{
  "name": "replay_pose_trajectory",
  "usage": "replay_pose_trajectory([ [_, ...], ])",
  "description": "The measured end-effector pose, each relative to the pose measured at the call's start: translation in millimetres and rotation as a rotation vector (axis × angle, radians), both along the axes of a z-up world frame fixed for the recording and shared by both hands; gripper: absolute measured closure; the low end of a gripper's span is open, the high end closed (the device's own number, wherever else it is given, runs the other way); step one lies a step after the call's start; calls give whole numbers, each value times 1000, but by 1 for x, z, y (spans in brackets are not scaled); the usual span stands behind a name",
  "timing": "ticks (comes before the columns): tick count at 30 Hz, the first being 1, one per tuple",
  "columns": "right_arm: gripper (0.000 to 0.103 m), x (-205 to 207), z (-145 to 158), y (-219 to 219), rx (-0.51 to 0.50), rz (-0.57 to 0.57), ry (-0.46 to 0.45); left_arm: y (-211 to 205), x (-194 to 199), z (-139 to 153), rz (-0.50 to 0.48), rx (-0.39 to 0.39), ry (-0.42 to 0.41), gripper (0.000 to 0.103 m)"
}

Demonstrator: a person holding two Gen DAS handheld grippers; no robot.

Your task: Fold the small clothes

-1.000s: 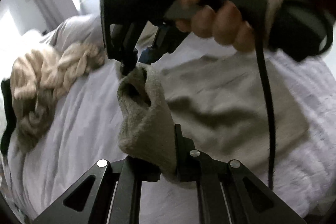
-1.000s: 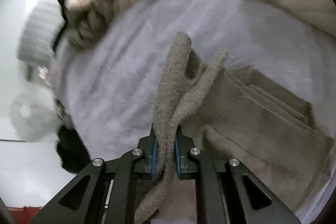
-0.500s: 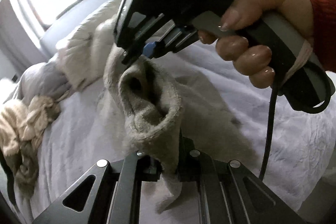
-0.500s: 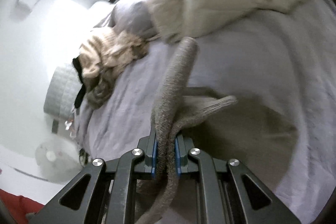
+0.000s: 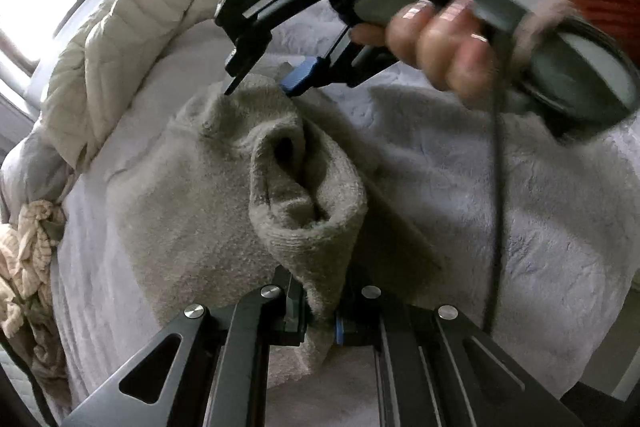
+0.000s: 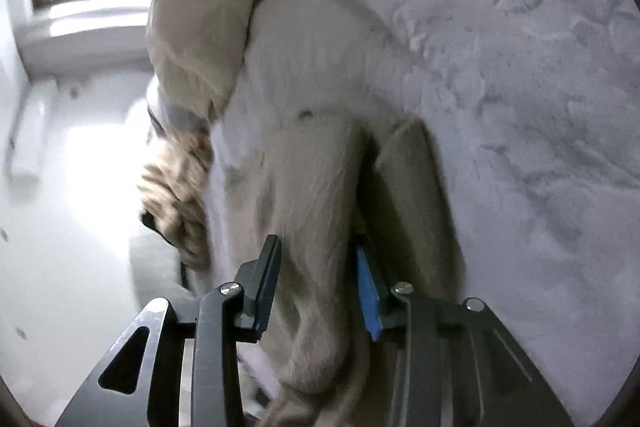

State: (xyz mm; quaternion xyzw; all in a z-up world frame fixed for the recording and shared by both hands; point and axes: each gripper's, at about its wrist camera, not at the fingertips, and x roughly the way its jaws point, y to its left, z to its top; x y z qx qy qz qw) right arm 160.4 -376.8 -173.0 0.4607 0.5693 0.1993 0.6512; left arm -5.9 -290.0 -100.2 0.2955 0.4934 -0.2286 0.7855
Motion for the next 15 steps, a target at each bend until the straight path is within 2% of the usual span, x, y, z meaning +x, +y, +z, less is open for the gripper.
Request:
replay_pose_trajectory([
  [2, 92, 6, 9, 0, -18, 7, -32, -1, -1, 10, -7, -5, -16, 93],
  [5, 95, 6, 45, 6, -45, 77, -173, -5, -11, 16, -12, -22, -26, 93],
  [7, 95, 2, 54, 7, -84, 114, -208, -10, -13, 12, -26, -19, -17, 93],
  [10, 90, 1, 39, 4, -100, 145, -150, -6, -10, -1, -16, -2, 7, 93],
  [12, 86, 1, 18, -4, -68, 122, -55, -3, -7, -4, 2, -9, 28, 93],
  [15, 81, -3, 7, -14, -45, 95, -37, -4, -8, 0, -9, -10, 21, 93],
])
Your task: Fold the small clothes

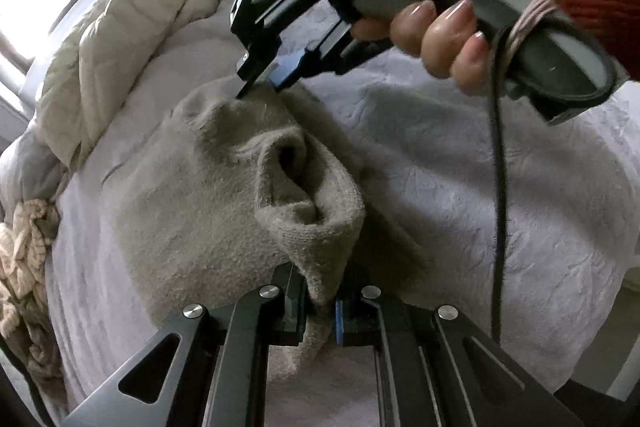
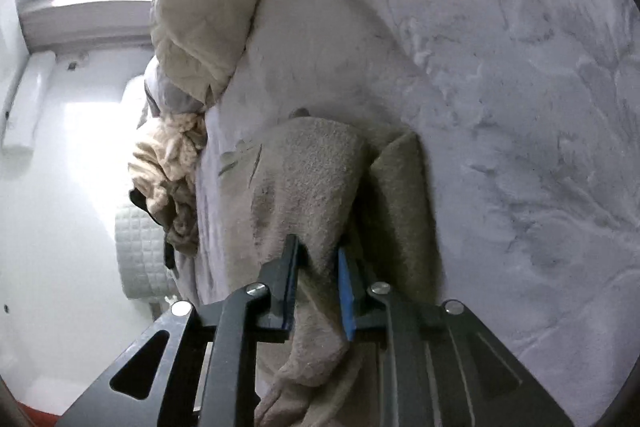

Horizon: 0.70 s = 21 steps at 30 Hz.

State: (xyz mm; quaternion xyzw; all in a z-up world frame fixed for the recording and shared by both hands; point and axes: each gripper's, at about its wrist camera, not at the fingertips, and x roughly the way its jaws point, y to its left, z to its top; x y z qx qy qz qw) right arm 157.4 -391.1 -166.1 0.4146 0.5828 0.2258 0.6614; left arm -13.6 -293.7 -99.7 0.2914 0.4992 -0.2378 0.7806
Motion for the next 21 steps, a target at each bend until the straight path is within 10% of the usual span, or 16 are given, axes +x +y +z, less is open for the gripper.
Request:
replay_pose_trajectory([
  [6, 85, 6, 2, 2, -285, 12, 25, -15, -10, -2, -23, 26, 13, 92],
  [10, 84, -7, 5, -14, -308, -9, 43, 1, -7, 10, 55, -29, 39, 23],
  [13, 81, -18, 11, -26, -172, -61, 24, 20, -12, 32, 47, -86, 51, 23],
  [17, 47, -14, 11, -20, -40, -79, 3, 55, 6, 49, 116, -128, 50, 23],
  [21, 50, 1, -1, -1, -23, -47, 28, 107, 64, 45, 360, -143, 43, 23],
])
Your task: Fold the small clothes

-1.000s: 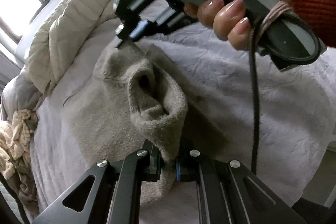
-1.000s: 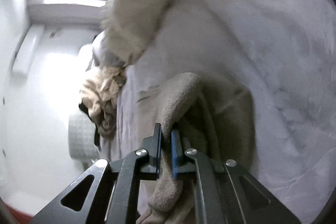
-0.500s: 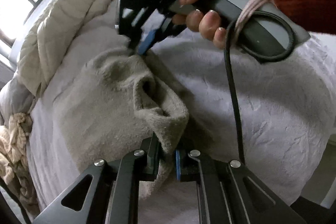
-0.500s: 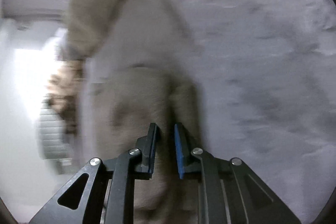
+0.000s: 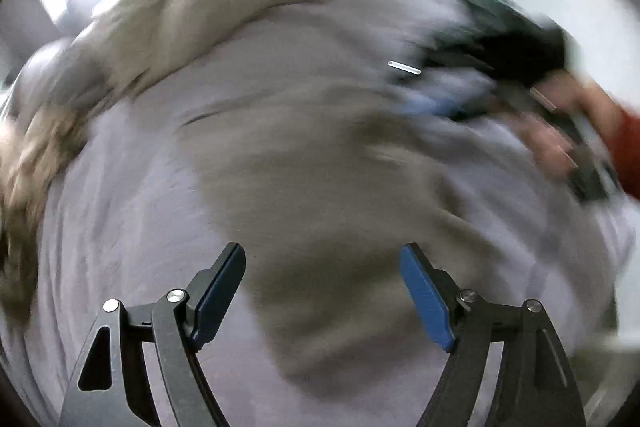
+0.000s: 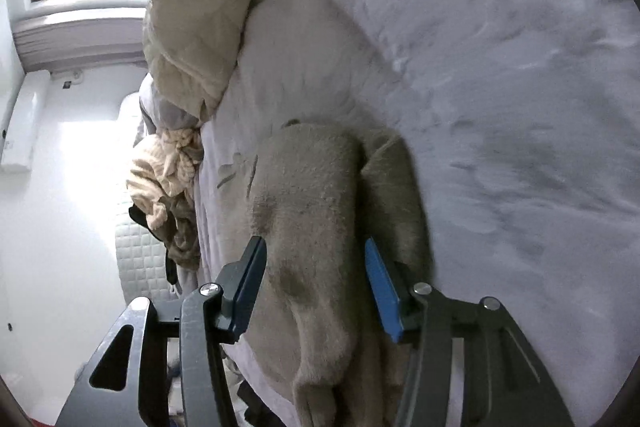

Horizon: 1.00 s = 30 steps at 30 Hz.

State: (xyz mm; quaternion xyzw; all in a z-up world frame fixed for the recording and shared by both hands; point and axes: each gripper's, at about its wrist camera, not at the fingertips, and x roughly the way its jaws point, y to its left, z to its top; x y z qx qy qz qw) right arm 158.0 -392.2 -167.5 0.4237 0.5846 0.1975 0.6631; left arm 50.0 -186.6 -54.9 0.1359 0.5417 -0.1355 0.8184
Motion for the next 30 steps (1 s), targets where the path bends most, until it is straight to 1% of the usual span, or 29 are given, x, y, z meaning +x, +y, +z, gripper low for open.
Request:
replay_pose_trajectory([
  [1, 59, 2, -3, 2, -11, 5, 11, 13, 14, -4, 69, 3, 1, 23],
  [2, 90, 8, -4, 10, -55, 21, 14, 31, 34, -10, 155, 3, 0, 23],
  [3, 94, 9, -1, 13, -84, 31, 5, 40, 45, -13, 199, 2, 0, 23],
  [4, 94, 10, 7, 16, -122, 47, -24, 50, 56, -16, 244, 0, 1, 23],
  [5, 95, 10, 25, 23, -166, 80, -87, 57, 66, -21, 278, -8, 5, 23],
  [7, 95, 6, 45, 27, -246, 119, -152, 63, 79, -31, 303, -19, 22, 23],
  [8, 95, 4, 51, 28, -295, 140, -172, 62, 81, -37, 299, -23, 35, 23],
  [9, 95, 3, 48, 28, -346, 169, -169, 57, 82, -47, 288, -15, 55, 23],
  [10, 95, 2, 36, 27, -388, 191, -134, 53, 80, -54, 276, -8, 68, 23],
  [11, 95, 3, 25, 26, -401, 192, -100, 48, 79, -62, 262, -1, 78, 22],
  [12, 95, 3, 17, 24, -405, 189, -83, 44, 77, -68, 255, 9, 76, 22],
  [14, 94, 2, 4, 19, -375, 162, -61, 38, 76, -72, 252, 10, 78, 22],
  [16, 91, 2, 4, 15, -347, 114, -49, 35, 75, -72, 252, 13, 81, 22],
  [17, 85, -1, 8, 11, -349, 99, -41, 35, 75, -72, 249, 18, 80, 22],
  [18, 82, -4, 12, 8, -364, 100, -35, 35, 76, -73, 244, 22, 79, 22],
  [19, 80, -7, 18, 5, -376, 104, -33, 36, 76, -73, 240, 26, 78, 22],
  [21, 80, -18, 39, 7, -368, 118, -67, 35, 74, -71, 234, 33, 77, 22],
  [22, 80, -27, 54, 9, -332, 129, -101, 34, 73, -71, 233, 34, 76, 22],
  [26, 80, -54, 81, 32, -226, 200, -159, 31, 72, -70, 234, 46, 66, 22],
  [28, 80, -68, 75, 52, -223, 258, -139, 29, 70, -70, 230, 52, 59, 21],
  [30, 80, -85, 49, 71, -290, 320, -70, 29, 69, -70, 235, 69, 54, 14],
])
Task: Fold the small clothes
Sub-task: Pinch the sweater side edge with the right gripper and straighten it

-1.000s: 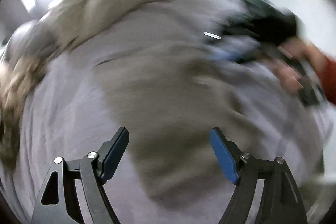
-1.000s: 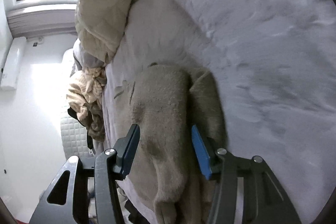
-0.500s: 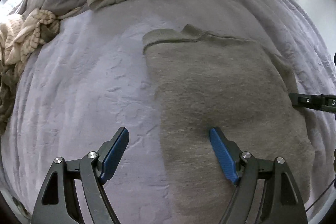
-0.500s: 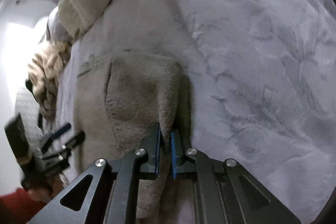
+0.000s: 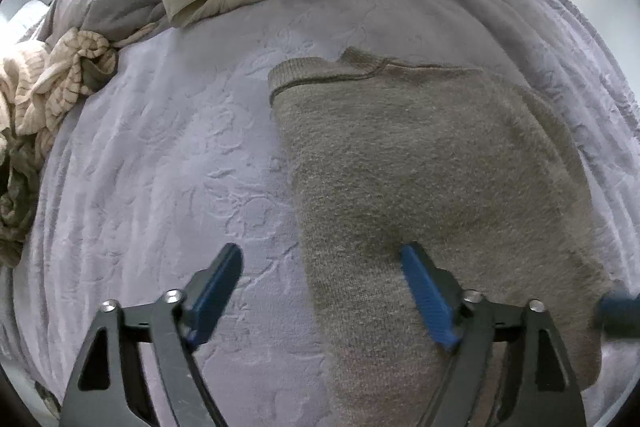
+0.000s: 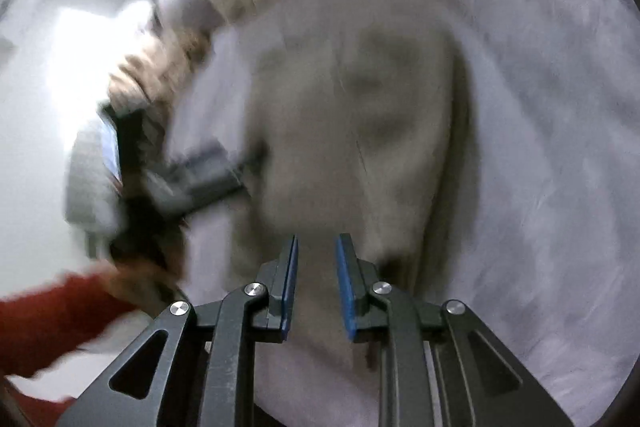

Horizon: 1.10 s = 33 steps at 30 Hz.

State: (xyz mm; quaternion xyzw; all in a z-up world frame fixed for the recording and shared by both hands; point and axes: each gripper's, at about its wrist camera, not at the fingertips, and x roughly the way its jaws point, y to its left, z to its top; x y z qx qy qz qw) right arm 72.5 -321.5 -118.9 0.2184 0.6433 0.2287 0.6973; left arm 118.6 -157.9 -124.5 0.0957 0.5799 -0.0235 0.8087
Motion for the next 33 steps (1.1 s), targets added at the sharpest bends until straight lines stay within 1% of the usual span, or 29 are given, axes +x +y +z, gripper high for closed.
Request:
replay_pose_trajectory([
  [1, 81, -6, -10, 1, -36, 7, 23, 1, 0, 0, 2, -3, 1, 14],
  [2, 89, -17, -25, 1, -77, 5, 60, 2, -1, 1, 4, -14, 8, 14],
  [3, 93, -24, -30, -3, -75, -9, 69, 4, -1, 1, 5, -22, 15, 14],
  [4, 94, -31, -32, -8, -63, -39, 67, 4, -2, 3, 5, -24, 19, 14],
  [5, 94, -39, -29, -14, -53, -70, 56, 5, -4, 5, 1, -24, 19, 14],
  [8, 94, -49, -23, -18, -73, -83, 44, 9, -10, 13, -11, -23, 24, 14],
  [11, 94, -47, -22, -11, -72, -91, 54, 15, -22, 20, -7, -33, 43, 14],
  [15, 94, -45, -16, -14, -82, -105, 56, 24, -43, 23, 0, -43, 91, 14],
  [16, 94, -53, -13, -25, -83, -107, 56, 25, -49, 22, -1, -46, 101, 14],
  [19, 94, -58, -13, -31, -100, -127, 63, 28, -66, 19, 3, -43, 139, 14],
  [20, 92, -59, -12, -32, -119, -138, 68, 28, -72, 18, 8, -43, 150, 14],
  [21, 86, -61, -12, -33, -141, -141, 71, 28, -77, 18, 15, -47, 156, 14],
  [23, 86, -62, -13, -38, -147, -151, 80, 28, -84, 20, 24, -60, 162, 14],
  [28, 86, -61, -4, -47, -162, -191, 77, 27, -88, 25, 39, -72, 165, 14],
  [32, 86, -55, 1, -54, -147, -218, 70, 27, -86, 27, 58, -100, 160, 14],
  [33, 84, -52, 2, -56, -145, -223, 67, 28, -85, 27, 62, -106, 159, 14],
])
